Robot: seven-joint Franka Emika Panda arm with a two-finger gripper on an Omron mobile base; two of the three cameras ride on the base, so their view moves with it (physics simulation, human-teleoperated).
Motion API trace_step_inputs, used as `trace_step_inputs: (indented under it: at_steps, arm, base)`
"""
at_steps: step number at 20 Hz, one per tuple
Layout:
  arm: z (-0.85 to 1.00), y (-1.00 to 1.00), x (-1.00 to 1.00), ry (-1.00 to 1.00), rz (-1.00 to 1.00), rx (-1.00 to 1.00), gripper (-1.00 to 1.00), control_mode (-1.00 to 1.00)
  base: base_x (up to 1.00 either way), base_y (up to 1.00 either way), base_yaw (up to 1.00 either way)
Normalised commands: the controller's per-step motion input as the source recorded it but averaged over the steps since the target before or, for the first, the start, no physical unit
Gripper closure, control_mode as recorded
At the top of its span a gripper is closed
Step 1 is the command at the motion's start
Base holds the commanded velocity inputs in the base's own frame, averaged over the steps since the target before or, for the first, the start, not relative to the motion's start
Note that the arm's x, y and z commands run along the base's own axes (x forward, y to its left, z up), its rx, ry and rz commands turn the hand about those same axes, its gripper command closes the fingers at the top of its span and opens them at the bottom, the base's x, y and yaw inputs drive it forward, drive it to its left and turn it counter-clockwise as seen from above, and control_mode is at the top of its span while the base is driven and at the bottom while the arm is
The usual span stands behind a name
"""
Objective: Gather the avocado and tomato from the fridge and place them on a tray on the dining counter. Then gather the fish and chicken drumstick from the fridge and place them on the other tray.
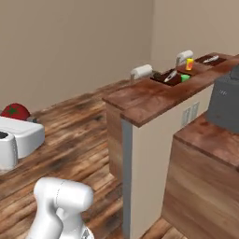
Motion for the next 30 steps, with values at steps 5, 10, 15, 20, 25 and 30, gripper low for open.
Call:
trace_step_inputs:
  at_steps: [5, 10, 15, 20, 25, 30]
  arm:
    - [0.00, 0.00, 0.00, 0.00, 0.00, 0.00, 1.00, 1.00]
    - [0.00, 0.00, 0.00, 0.00, 0.00, 0.00, 1.00, 1.00]
    - [0.00, 0.00, 0.00, 0.00, 0.00, 0.00, 1.00, 1.00]
    - [0.00, 0.00, 0.00, 0.00, 0.00, 0.00, 1.00, 1.00]
    - [0.00, 0.00, 0.00, 0.00, 0.00, 0.00, 1.00, 1.00]
    - [0.00, 0.00, 0.00, 0.00, 0.00, 0.00, 1.00, 1.00]
  base:
    - [0.64, 1.00, -0.51]
    - [0.63, 1.00, -0.48]
    - [0.60, 1.00, -0.43]
    - [0.54, 1.00, -0.39]
    - [0.76, 1.00, -0.45]
    - [1.00, 1.00, -0.46]
